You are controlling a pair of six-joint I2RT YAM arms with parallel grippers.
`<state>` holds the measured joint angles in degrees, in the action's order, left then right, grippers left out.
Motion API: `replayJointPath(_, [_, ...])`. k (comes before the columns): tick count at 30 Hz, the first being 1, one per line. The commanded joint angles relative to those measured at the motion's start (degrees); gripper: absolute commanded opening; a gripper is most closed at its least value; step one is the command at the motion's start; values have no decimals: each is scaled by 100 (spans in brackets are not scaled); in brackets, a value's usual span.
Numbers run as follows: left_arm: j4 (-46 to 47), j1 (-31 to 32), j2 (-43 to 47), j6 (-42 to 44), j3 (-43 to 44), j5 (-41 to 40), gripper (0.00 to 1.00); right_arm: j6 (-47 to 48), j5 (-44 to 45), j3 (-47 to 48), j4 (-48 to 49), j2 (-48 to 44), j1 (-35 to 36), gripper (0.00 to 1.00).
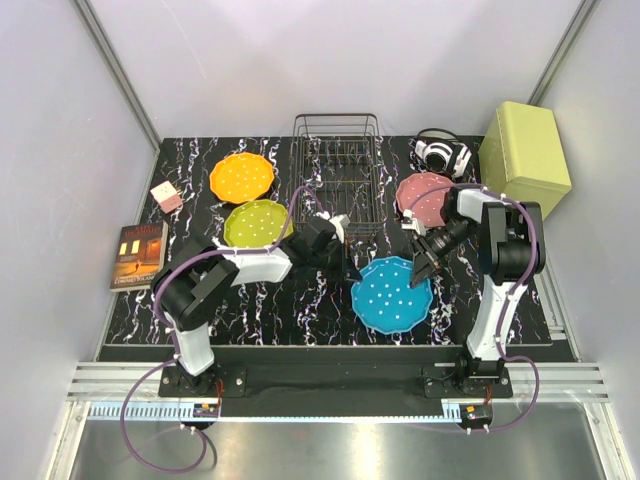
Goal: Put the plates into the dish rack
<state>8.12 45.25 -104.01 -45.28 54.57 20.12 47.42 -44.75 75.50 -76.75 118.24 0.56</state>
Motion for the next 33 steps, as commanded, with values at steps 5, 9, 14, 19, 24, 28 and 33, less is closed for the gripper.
replayJointPath(5, [253,1,478,-26,265,-51,28,382,-131,52,-1044,-353,-21,0])
replayJointPath(9, [-257,-25,880,589,405,106,52,505,194,210,-1342,-740,-345,0])
replayJointPath(14, [-1231,-394,1654,1825,309,833,58,585,1160,587,-1694,-1791,-390,0])
replayJointPath(19, [-1691,-911,2928,2769,46,915,58,619,2021,1211,-1721,-2839,-390,0])
replayJointPath(24, [-1603,-1536,3948,3639,203,-112,58,700,2471,2545,-1694,-3114,-390,0])
replayJointPath(28, [-1358,-1915,4037,4350,406,-1761,59,-439,2384,5043,-1668,-2107,-390,0])
replayJointPath(33, [-910,-1950,4195,4493,91,-2635,61,-3729,2522,8168,-906,-262,-372,0])
